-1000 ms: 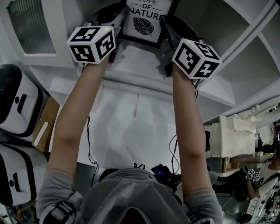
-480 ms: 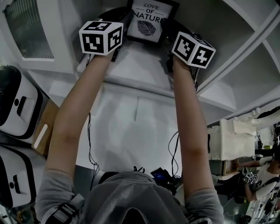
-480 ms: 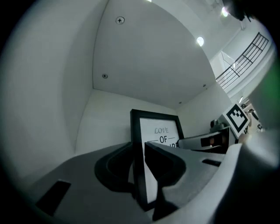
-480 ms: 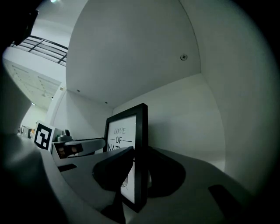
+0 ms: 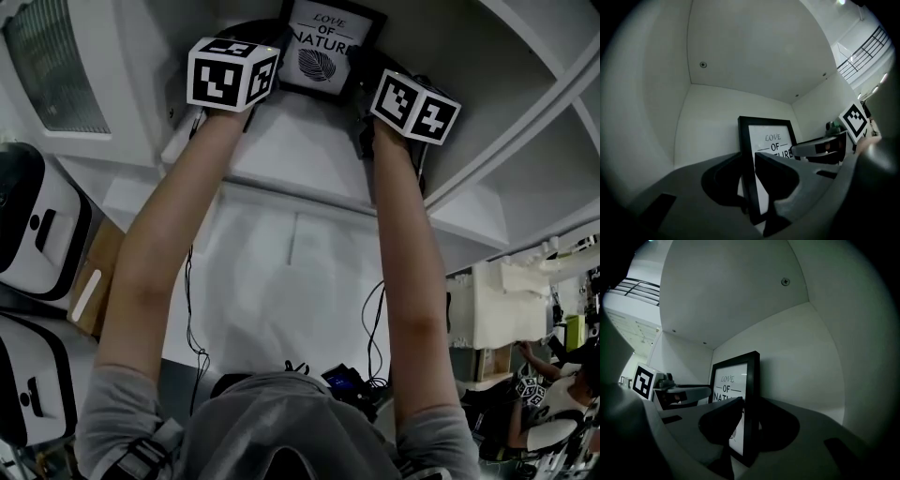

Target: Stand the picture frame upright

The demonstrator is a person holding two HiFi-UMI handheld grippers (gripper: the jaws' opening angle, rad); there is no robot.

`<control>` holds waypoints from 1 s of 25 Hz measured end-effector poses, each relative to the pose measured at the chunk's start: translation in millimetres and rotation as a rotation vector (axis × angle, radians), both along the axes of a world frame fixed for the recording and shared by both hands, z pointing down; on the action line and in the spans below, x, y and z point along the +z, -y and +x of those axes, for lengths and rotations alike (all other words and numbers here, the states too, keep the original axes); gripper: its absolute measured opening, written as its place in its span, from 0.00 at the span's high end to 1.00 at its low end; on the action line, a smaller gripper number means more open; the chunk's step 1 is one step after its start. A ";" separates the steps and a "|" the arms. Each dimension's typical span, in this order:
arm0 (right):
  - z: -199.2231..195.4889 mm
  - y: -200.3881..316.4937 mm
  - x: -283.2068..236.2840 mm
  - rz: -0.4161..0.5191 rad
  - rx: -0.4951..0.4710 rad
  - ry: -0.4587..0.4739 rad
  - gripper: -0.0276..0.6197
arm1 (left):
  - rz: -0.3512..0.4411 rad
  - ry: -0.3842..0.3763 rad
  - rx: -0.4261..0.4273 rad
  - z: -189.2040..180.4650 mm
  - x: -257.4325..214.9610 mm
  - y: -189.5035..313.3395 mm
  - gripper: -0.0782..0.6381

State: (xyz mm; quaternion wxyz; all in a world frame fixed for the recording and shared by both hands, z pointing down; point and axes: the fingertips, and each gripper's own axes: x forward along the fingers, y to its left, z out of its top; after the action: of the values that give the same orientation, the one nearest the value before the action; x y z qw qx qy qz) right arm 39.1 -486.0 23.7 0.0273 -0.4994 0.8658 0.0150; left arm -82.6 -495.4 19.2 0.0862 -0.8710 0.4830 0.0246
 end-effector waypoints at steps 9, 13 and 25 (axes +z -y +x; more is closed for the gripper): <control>2.9 6.8 -0.3 0.011 0.066 -0.039 0.79 | 0.015 0.026 -0.039 0.5 -4.9 9.7 0.79; 8.5 3.9 -4.2 0.028 0.074 -0.012 0.77 | 0.035 0.020 -0.059 -0.6 -9.5 9.0 0.79; 10.8 -11.0 -22.3 0.118 0.111 -0.028 0.76 | 0.127 -0.014 -0.117 -19.8 -26.3 -5.9 0.80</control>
State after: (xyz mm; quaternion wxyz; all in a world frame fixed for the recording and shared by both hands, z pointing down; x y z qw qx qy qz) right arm 49.9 -475.0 1.4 0.0437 -0.5439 0.8347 0.0744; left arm -102.4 -489.5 -7.0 0.1391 -0.8338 0.5313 0.0562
